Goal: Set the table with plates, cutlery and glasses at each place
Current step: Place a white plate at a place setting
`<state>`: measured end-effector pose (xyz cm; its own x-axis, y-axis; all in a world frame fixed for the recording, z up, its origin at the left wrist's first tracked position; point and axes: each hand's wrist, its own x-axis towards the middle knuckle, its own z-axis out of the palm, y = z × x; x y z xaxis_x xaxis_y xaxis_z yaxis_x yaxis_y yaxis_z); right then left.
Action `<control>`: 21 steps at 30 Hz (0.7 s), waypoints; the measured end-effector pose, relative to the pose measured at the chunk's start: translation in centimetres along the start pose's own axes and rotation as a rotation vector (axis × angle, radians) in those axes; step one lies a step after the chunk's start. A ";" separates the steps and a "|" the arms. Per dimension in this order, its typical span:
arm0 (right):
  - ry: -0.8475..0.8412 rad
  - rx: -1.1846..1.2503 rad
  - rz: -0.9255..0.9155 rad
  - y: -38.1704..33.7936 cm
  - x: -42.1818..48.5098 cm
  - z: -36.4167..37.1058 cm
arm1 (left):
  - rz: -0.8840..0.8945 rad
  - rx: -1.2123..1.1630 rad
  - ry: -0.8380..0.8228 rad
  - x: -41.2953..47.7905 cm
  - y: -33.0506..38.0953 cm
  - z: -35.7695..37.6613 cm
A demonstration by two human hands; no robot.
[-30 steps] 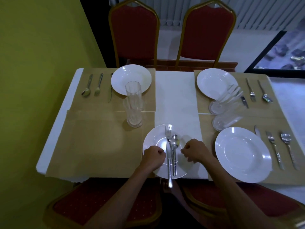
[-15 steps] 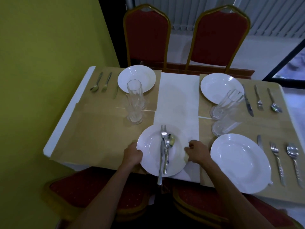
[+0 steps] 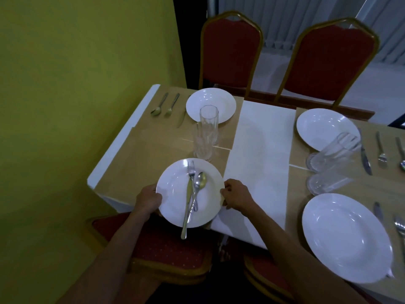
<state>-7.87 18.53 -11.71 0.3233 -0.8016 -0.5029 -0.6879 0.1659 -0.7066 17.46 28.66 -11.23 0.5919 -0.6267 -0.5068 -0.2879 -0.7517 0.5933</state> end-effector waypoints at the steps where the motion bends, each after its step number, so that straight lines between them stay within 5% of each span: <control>1: -0.001 0.004 0.001 -0.3 0.3 0.4 | 0.001 -0.014 -0.006 0.2 -0.3 -0.3; 14: 0.081 0.035 0.106 -1.4 2.2 2.7 | -0.001 -0.088 -0.071 2.5 -0.8 -1.7; 21: 0.308 -0.094 0.059 -2.6 2.0 4.6 | 0.229 0.264 0.045 1.9 -0.7 -0.5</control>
<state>-2.44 19.17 -13.16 0.0796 -0.9306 -0.3573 -0.7612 0.1747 -0.6246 19.19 28.10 -12.35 0.5208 -0.7797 -0.3476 -0.5983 -0.6238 0.5029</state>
